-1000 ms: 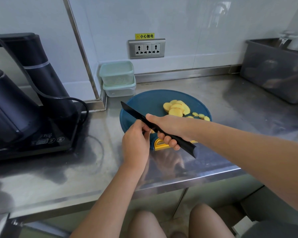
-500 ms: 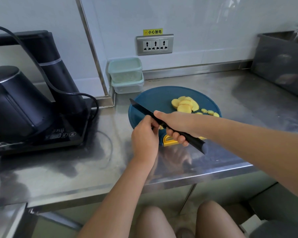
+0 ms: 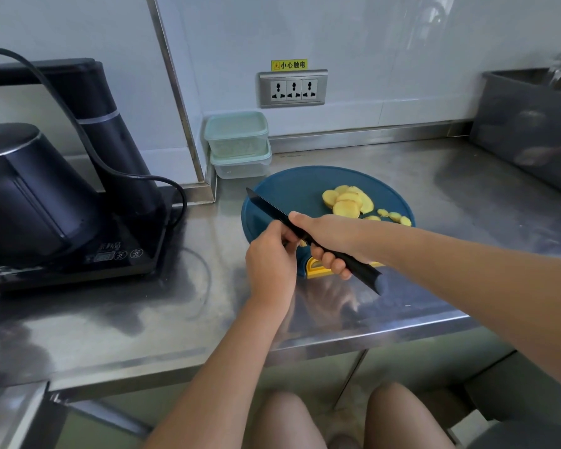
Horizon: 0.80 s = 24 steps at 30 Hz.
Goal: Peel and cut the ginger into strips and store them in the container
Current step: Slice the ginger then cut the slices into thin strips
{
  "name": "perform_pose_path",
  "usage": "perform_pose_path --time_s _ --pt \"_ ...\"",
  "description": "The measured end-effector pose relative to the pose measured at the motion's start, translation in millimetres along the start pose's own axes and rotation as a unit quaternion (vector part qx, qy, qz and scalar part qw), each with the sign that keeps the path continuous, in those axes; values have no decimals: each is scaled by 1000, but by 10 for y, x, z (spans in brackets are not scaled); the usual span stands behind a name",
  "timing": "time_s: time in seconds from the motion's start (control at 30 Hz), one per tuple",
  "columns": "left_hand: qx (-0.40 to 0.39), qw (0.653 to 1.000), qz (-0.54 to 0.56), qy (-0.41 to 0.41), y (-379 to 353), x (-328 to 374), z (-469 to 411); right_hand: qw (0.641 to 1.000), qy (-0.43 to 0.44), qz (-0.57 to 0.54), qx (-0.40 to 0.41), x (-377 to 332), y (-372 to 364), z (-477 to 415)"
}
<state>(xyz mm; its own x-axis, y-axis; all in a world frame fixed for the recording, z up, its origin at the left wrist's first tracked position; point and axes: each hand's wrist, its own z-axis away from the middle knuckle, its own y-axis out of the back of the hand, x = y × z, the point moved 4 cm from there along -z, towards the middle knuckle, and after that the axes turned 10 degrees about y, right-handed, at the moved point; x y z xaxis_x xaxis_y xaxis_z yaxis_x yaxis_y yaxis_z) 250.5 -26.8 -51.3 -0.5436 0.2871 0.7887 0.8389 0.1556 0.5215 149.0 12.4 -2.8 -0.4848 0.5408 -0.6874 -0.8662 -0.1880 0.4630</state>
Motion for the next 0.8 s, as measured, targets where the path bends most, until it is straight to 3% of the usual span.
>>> perform_pose_path --time_s 0.43,0.8 --pt "-6 1000 -12 14 12 14 -9 997 -24 -73 -26 29 20 -63" --pt "-14 999 -25 29 1 19 -2 998 -22 -58 -30 36 -6 -160"
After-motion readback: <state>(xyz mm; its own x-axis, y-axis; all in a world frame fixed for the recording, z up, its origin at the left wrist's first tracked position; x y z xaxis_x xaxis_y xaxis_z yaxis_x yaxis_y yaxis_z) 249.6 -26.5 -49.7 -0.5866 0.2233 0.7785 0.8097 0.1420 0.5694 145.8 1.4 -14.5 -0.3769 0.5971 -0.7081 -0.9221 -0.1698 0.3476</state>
